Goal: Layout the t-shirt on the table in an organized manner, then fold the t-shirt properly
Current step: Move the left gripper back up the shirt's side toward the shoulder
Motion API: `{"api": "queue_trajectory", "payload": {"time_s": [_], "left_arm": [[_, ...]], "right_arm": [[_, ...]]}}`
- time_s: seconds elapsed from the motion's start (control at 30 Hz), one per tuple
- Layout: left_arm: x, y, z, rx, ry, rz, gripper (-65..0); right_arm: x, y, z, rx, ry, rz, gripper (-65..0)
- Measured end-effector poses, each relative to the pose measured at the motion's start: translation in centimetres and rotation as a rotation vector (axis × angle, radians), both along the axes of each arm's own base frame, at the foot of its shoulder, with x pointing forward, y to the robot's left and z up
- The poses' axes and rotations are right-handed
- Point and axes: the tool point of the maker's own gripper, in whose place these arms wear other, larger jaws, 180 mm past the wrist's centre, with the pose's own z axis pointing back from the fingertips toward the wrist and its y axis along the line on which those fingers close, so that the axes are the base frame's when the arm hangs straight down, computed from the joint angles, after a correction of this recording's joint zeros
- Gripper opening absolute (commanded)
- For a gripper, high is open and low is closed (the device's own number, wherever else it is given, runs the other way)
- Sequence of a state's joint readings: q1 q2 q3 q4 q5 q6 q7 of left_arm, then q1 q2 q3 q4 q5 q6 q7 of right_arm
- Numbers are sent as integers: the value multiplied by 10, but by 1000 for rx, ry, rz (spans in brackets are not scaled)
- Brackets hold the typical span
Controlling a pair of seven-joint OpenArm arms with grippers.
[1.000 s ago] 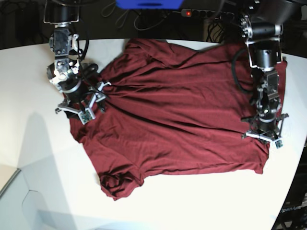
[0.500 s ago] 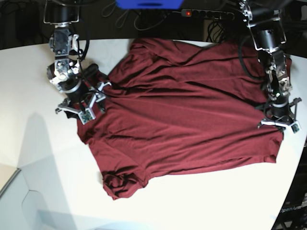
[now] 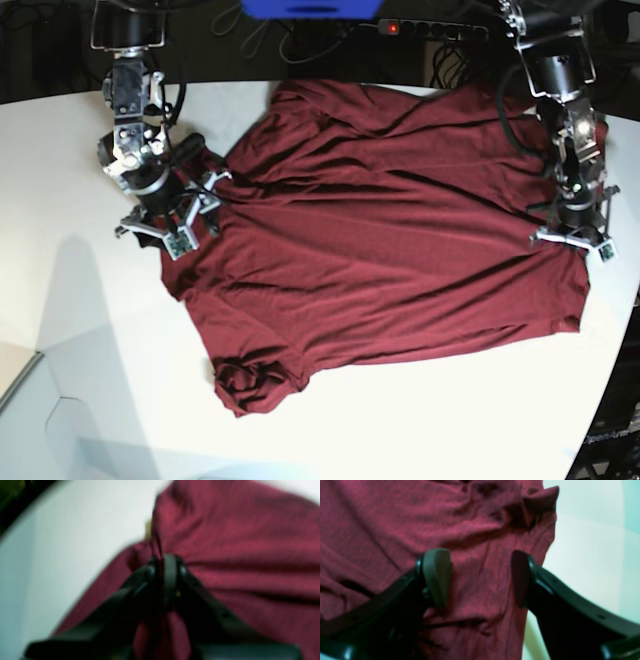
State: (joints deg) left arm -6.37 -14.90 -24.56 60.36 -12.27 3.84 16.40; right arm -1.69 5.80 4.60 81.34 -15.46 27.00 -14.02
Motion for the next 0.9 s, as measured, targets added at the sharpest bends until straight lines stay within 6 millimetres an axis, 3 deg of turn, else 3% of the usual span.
{"api": "queue_trajectory", "payload": {"time_s": [0.2, 0.3, 0.4, 0.53, 0.63, 0.8, 0.9], "left_arm": [[3, 1, 10, 5, -27, -1, -508], [1, 23, 38, 14, -110, 70, -508], [1, 41, 64, 59, -166, 113, -507], [13, 25, 78, 57, -211, 73, -507], [22, 6, 85, 40, -244, 39, -507], [35, -6, 91, 8, -278, 49, -507], [48, -27, 87, -24, -283, 22, -507]], "right_arm": [[31, -2, 28, -1, -83, -2, -266], [45, -2, 39, 1, -109, -2, -265], [64, -7, 31, -5, -60, -22, -265], [89, -7, 13, 23, 11, -34, -265], [98, -10, -3, 40, 74, -46, -267], [89, -17, -11, 48, 71, -50, -268], [67, -19, -12, 26, 58, -42, -267]]}}
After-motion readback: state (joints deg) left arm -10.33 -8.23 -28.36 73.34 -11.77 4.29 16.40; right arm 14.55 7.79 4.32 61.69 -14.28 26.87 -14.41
